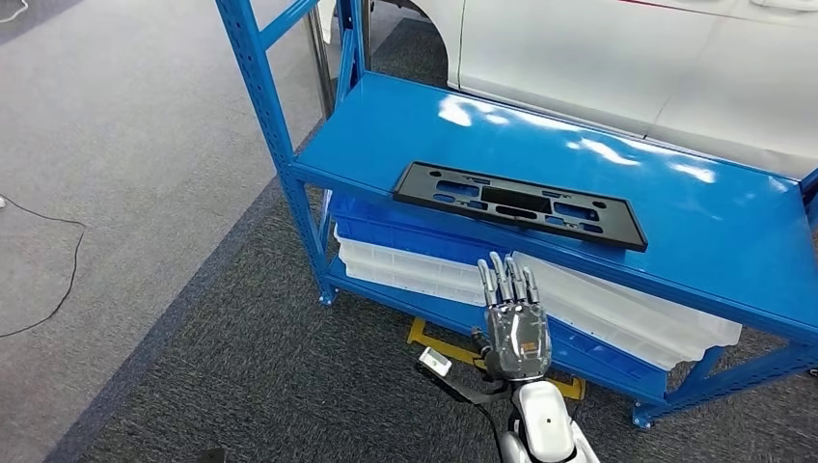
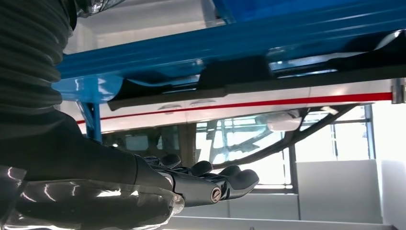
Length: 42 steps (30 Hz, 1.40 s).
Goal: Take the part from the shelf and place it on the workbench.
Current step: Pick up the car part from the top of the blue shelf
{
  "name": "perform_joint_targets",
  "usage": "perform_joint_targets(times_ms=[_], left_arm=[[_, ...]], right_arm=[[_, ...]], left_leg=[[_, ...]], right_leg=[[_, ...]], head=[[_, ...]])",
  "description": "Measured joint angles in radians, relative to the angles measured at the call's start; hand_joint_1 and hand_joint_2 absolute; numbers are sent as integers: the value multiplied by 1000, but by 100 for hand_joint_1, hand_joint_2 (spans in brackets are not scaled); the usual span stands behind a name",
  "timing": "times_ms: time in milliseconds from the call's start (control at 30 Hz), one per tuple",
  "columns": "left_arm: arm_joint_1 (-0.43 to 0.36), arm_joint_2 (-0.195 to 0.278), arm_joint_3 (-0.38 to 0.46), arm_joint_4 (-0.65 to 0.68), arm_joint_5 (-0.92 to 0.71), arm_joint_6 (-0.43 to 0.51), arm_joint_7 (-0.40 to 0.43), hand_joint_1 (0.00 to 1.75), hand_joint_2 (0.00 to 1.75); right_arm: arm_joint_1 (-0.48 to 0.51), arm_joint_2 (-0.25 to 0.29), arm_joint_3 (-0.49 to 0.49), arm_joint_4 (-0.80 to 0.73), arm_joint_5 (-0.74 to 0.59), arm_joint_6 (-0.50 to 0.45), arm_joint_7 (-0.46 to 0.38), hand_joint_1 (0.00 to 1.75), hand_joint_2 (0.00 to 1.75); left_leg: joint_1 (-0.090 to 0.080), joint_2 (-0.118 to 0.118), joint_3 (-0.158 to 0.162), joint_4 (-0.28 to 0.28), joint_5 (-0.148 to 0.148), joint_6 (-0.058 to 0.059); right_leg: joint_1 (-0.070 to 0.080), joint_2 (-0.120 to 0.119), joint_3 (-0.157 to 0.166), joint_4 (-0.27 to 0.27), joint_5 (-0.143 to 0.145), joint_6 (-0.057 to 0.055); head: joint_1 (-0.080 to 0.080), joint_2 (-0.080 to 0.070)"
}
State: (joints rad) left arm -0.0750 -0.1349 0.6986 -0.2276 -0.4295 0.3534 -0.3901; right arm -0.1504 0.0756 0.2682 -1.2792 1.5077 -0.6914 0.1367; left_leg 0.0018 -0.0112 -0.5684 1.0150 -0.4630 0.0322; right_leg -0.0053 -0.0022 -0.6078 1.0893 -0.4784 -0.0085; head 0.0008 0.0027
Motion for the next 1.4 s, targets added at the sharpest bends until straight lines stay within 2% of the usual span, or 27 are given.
perform_joint_targets(times_ms=[33,100,167,200,233,300,333,367,400,467,500,567,667,700,733,800,833,867,900,967,1000,1067,1167,1233,1333,1367,1400], left_arm=[[-1,-1,3,0,0,-3,-1,0,0],[-2,-2,10,0,1,-16,-2,0,0],[-1,-1,19,0,4,-32,-1,0,0],[-1,0,23,0,5,-38,0,0,0],[0,1,27,0,6,-45,0,0,0],[1,2,33,1,8,-54,2,0,0],[2,3,36,1,8,-59,5,0,0],[3,4,39,1,6,-62,8,0,0],[5,6,42,1,5,-65,10,0,0],[5,10,45,1,0,-69,15,0,0],[4,11,46,1,-3,-70,17,0,0],[2,12,48,1,-9,-70,21,0,0],[3,12,50,1,-15,-68,27,0,0],[3,13,51,1,-16,-68,28,0,0],[3,13,52,1,-16,-68,28,0,0],[1,14,56,1,-18,-66,29,0,0],[1,15,57,1,-19,-66,31,0,0],[2,15,57,1,-20,-65,33,0,0],[3,15,58,1,-20,-65,34,0,0],[4,16,58,1,-21,-64,35,0,0],[4,15,58,1,-21,-64,35,0,0],[2,15,59,2,-23,-64,38,0,0],[0,19,61,2,-31,-64,47,0,0],[-4,21,61,2,-38,-64,52,0,0],[-6,23,61,3,-49,-63,63,0,0],[-5,24,61,3,-52,-62,66,0,0],[-4,26,61,3,-56,-61,69,0,0]], right_arm=[[-1,0,-35,5,-15,-1,-29,0,175],[-3,2,-106,18,-46,-2,-87,0,175],[-4,9,-175,33,-81,-3,-139,0,175],[-5,15,-206,39,-96,-3,-165,0,175],[-6,23,-232,45,-110,-4,-190,0,175],[-6,40,-271,57,-126,-5,-234,0,175],[-5,49,-285,63,-130,-5,-251,0,175],[-4,59,-294,68,-132,-5,-264,0,175],[-4,69,-300,72,-133,-5,-272,0,175],[-5,88,-304,77,-133,-5,-279,0,175],[-7,96,-304,78,-132,-5,-279,0,175],[-13,107,-301,79,-130,-5,-272,0,175],[-21,115,-287,79,-126,-6,-258,0,175],[-24,116,-283,79,-125,-7,-255,0,175],[-27,117,-280,79,-126,-7,-254,0,175],[-31,118,-272,79,-136,-7,-253,0,175],[-32,118,-267,80,-144,-7,-253,0,175],[-32,118,-262,81,-151,-7,-253,0,175],[-32,118,-257,81,-156,-7,-253,0,175],[-33,118,-249,82,-161,-7,-253,0,175],[-35,118,-247,82,-162,-7,-253,0,175],[-41,119,-241,84,-162,-7,-251,0,175],[-54,120,-229,86,-155,-8,-236,0,175],[-72,120,-216,90,-150,-8,-222,0,175],[-104,120,-187,106,-141,-8,-194,0,175],[-113,119,-174,113,-136,-8,-183,0,175],[-121,118,-161,120,-130,-8,-173,0,175]], left_leg=[[-1,0,0,0,-1,-3],[-1,-1,-2,-2,0,-12],[0,1,-5,5,-8,-21],[0,2,-14,27,-23,-26],[2,3,-34,72,-49,-31],[7,4,-97,202,-109,-41],[9,5,-126,256,-125,-45],[12,5,-139,278,-122,-49],[14,5,-134,262,-101,-51],[17,8,-77,138,-29,-51],[16,9,-44,72,-6,-48],[13,10,-11,3,5,-38],[13,7,-1,-6,0,-18],[14,6,5,-9,-1,-12],[15,6,11,-12,-2,-6],[13,5,18,-13,-8,2],[12,5,21,-12,-12,4],[10,4,26,-12,-17,5],[9,3,34,-12,-23,4],[7,1,55,-12,-39,1],[6,0,65,-13,-46,-2],[6,-1,73,-14,-58,-12],[6,2,81,-4,-64,-30],[8,4,62,48,-81,-38],[13,5,-51,225,-143,-50],[14,5,-84,262,-149,-54],[15,5,-101,262,-132,-56]], right_leg=[[3,0,16,-37,9,-4],[8,-1,21,-56,10,-6],[1,-2,27,-68,15,-13],[-3,-3,31,-75,17,-18],[-7,-4,35,-81,19,-22],[-7,-5,37,-82,16,-27],[-7,-5,38,-82,13,-28],[-7,-5,40,-81,11,-27],[-8,-5,44,-80,8,-25],[-10,-3,53,-75,-2,-17],[-8,-3,57,-72,-8,-12],[-5,-3,61,-68,-15,1],[-5,-2,63,-56,-17,16],[-6,-2,55,-36,-28,20],[-7,-2,35,4,-48,24],[-8,-2,-38,129,-104,27],[-8,-2,-77,188,-122,28],[-8,-2,-104,218,-121,27],[-7,-2,-113,210,-97,24],[-5,-1,-79,94,-3,13],[0,-1,-58,35,29,5],[9,1,-34,-38,49,-7],[10,3,-18,-56,46,-21],[3,4,0,-66,41,-31],[1,3,17,-70,28,-40],[2,4,23,-69,22,-41],[2,5,31,-68,15,-40]], head=[[0,0],[0,0],[0,0],[0,0],[0,0],[0,0],[0,0],[0,0],[0,0],[0,0],[0,0],[0,0],[0,0],[0,0],[0,0],[0,0],[0,0],[0,0],[0,0],[0,0],[0,0],[2,0],[2,0],[2,0],[1,0],[1,0],[1,0]])
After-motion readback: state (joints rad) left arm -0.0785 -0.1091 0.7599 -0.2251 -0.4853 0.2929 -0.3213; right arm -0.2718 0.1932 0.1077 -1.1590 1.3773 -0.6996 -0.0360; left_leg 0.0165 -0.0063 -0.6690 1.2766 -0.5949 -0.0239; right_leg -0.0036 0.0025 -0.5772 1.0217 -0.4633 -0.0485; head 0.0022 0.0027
